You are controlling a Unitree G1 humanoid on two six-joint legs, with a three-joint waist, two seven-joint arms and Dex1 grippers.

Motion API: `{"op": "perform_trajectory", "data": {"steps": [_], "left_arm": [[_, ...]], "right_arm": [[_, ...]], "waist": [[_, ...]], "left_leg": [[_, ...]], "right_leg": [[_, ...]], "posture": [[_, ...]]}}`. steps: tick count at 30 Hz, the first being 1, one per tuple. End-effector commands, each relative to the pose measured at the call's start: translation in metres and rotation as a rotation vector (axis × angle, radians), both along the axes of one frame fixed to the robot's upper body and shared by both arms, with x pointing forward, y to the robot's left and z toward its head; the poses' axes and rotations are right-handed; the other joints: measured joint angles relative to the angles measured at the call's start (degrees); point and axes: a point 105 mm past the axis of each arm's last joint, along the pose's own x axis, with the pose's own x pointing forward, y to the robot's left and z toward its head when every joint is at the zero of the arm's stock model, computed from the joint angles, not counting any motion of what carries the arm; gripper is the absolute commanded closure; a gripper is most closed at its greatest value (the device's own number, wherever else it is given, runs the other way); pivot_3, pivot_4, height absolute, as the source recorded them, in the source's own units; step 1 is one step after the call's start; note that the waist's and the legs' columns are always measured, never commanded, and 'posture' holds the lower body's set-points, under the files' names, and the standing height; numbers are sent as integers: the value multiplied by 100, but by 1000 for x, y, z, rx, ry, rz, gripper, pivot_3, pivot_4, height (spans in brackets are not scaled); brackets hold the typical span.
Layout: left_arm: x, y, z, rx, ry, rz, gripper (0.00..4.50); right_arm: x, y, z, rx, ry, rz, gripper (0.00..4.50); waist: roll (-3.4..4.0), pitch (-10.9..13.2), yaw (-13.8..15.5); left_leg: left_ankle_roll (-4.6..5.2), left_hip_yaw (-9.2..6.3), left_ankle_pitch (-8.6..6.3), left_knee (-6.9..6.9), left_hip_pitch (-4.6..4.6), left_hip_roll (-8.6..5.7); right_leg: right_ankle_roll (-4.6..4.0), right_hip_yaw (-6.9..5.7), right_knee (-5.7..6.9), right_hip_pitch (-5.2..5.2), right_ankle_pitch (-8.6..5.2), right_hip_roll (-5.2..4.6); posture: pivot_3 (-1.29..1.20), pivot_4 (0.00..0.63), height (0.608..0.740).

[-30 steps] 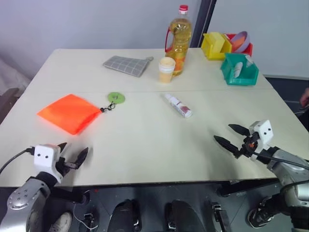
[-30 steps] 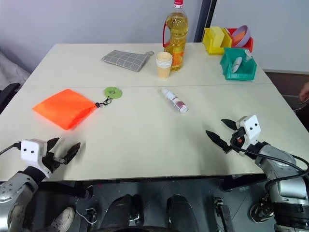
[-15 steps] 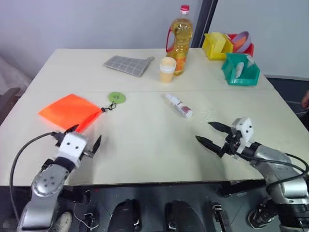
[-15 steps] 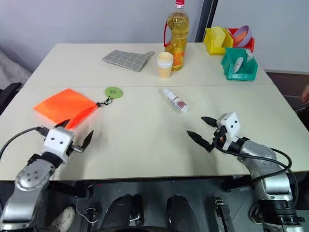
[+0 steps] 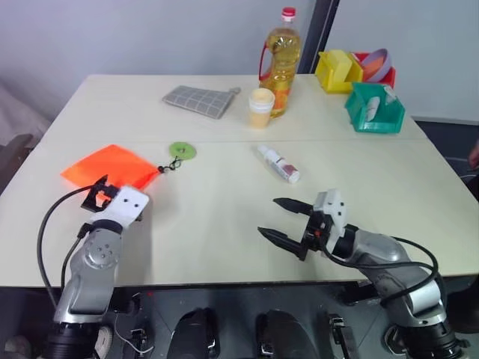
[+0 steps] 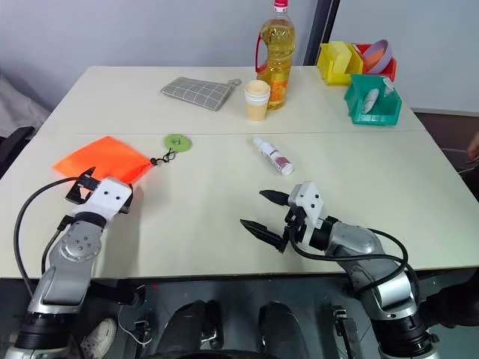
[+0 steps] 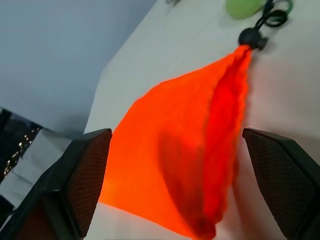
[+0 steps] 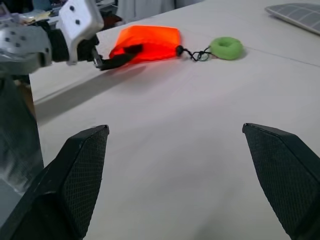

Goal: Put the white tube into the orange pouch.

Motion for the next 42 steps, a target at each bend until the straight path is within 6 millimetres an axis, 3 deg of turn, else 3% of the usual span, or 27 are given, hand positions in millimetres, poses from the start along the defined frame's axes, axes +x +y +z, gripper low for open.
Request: {"op": "perform_trajectory", "data": {"steps": [1, 13, 16, 23, 27, 30, 35, 42], "left_arm": [[6, 0, 9, 49, -44, 24, 0], [16, 4, 23, 122, -103, 60, 0], [17, 5, 23, 114, -107, 63, 841], [14, 8, 17, 78, -80, 74, 4481], [11, 11, 16, 65, -70, 84, 4481], [13, 1, 16, 15, -72, 23, 4481], [19, -39, 16, -34, -61, -169, 4481], [22, -111, 13, -136, -27, -410, 4481]], "right_arm": [[-5, 7, 8, 15, -35, 25, 55], [-12, 13, 4, 28, -14, 30, 55], [-10, 12, 5, 27, -18, 23, 0], [-7, 9, 9, 31, -30, 2, 0], [-6, 8, 10, 28, -35, -3, 0], [-4, 6, 13, 25, -49, -15, 0], [9, -3, 18, 14, -81, -82, 0], [27, -24, 25, -2, -120, -206, 0]], "waist": [[0, 0, 20], [-1, 0, 38], [-1, 0, 37], [-1, 0, 36], [-1, 0, 36], [-1, 0, 37], [-1, -1, 47], [-2, -1, 48]], "left_leg": [[0, 0, 0, 0, 0, 0], [12, 0, 8, 2, 0, 0], [13, 0, 8, 3, 0, 0], [14, 1, 9, 3, 0, 0], [15, 1, 9, 3, 0, 0], [15, 1, 9, 4, 0, 0], [15, 1, 9, 7, 0, 0], [18, 1, 10, 10, 0, -2]], "right_leg": [[0, 0, 1, 0, 0, 0], [3, -2, 3, 1, 1, 2], [3, -2, 3, 1, 2, 2], [13, -2, 4, 1, 7, 3], [14, -2, 4, 1, 8, 4], [14, -3, 5, 1, 8, 4], [14, -3, 5, 4, 8, 3], [18, -4, 4, 8, 10, 4]], "posture": [[0, 150, 740], [0, 150, 740], [0, 150, 740], [0, 150, 740], [0, 150, 740], [0, 150, 740], [0, 150, 740], [0, 150, 740]]}}
